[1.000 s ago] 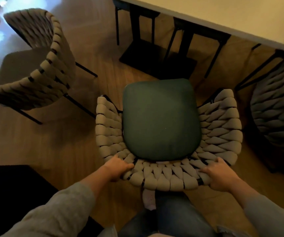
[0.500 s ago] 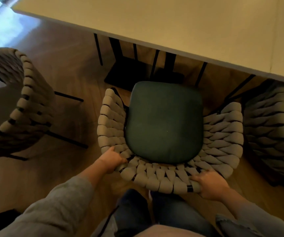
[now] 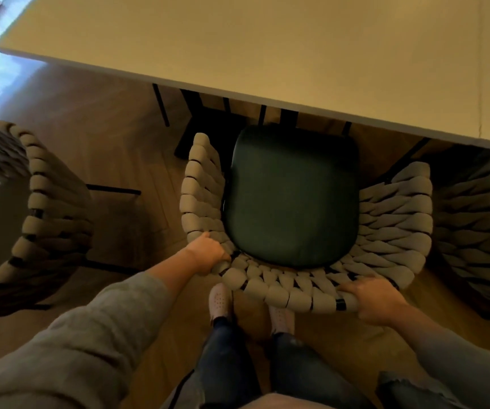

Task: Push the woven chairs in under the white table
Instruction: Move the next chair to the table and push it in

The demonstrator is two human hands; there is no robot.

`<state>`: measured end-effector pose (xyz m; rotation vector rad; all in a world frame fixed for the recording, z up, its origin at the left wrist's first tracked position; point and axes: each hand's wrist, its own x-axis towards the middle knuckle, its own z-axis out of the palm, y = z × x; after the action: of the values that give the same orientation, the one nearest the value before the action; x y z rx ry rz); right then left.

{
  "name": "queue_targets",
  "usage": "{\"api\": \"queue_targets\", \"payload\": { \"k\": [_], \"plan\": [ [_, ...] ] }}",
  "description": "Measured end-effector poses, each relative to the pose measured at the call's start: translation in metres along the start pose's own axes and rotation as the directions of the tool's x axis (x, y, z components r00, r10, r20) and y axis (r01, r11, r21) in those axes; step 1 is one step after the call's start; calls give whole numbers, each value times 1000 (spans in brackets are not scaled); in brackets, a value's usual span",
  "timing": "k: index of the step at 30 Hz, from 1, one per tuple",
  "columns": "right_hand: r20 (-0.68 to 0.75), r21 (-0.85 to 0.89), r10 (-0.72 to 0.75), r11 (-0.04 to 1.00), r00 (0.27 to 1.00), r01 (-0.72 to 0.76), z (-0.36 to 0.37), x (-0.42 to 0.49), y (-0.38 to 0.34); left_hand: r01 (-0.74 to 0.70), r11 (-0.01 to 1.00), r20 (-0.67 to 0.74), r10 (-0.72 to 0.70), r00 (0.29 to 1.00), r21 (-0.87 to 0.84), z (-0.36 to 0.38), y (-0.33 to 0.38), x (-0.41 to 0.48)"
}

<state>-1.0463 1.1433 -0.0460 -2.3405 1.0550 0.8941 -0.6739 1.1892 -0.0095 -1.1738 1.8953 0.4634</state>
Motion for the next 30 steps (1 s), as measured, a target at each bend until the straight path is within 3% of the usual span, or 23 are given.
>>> {"api": "queue_targets", "payload": {
  "k": [11,16,23,30],
  "plan": [
    [3,-9,127,992,992,-127,-52,59,-31,6,987,36,-12,999,162,-29,-98,42],
    [-30,31,110,994,993,-109,-73,73,-30,33,980,-78,-18,997,195,-23,-129,59],
    [17,46,44,998,999,-45,-83,79,-24,240,966,-113,-229,967,95,-20,-95,57],
    [26,22,25,999,999,-25,-74,77,-41,261,963,-87,-255,963,69,3,-82,48]
  ]
}}
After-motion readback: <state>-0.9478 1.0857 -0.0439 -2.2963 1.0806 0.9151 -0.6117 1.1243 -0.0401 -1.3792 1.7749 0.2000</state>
